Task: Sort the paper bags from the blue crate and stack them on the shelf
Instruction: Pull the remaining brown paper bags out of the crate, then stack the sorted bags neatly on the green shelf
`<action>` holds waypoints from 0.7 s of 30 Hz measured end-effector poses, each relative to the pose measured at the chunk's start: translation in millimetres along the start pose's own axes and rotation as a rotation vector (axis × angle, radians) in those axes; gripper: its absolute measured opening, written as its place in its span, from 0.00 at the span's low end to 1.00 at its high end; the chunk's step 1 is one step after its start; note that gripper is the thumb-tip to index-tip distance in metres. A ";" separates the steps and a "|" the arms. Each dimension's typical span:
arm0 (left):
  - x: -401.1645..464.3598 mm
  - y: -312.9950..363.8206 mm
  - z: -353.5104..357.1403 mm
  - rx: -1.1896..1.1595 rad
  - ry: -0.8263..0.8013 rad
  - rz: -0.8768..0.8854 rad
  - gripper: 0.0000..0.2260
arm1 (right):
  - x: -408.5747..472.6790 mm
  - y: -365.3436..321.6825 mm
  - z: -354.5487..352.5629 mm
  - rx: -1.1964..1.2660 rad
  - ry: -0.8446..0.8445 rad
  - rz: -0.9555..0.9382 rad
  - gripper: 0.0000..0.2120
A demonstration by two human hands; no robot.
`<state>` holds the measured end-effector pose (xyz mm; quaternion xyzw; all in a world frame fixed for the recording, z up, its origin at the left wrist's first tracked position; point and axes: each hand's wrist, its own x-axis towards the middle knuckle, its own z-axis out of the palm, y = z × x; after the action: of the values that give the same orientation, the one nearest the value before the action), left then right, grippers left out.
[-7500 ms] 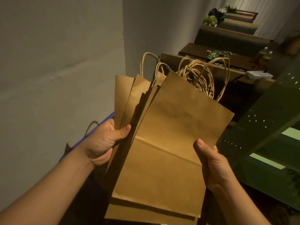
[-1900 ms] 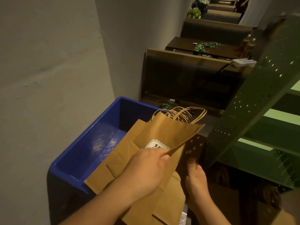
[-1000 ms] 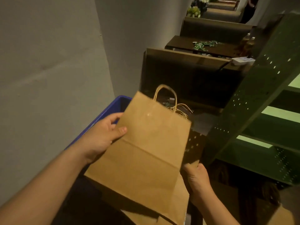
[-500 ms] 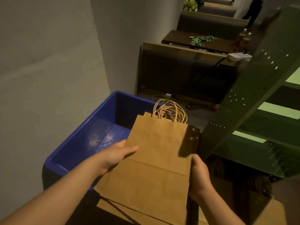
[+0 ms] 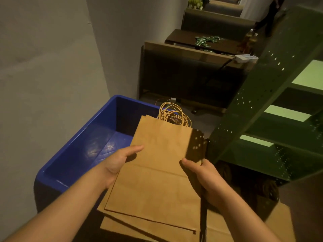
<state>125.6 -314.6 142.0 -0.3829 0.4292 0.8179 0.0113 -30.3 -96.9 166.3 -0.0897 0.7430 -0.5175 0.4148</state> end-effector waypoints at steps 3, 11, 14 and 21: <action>-3.1 3.6 8.3 -0.014 0.014 0.057 0.42 | 0.5 0.3 -3.2 -0.073 0.084 -0.010 0.33; -19.9 -9.9 33.5 0.218 0.044 0.246 0.30 | -14.6 9.3 -9.1 0.098 0.148 -0.058 0.27; -25.6 -23.4 38.6 0.282 0.049 0.275 0.33 | -20.4 14.7 -15.7 0.126 0.101 -0.050 0.28; -43.6 -54.5 66.6 0.197 0.109 0.277 0.32 | -42.2 32.2 -43.8 -0.022 0.076 -0.166 0.39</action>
<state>134.3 -219.3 154.5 -0.3608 0.5561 0.7437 -0.0874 -24.9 -28.2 166.5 -0.1358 0.7537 -0.5451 0.3412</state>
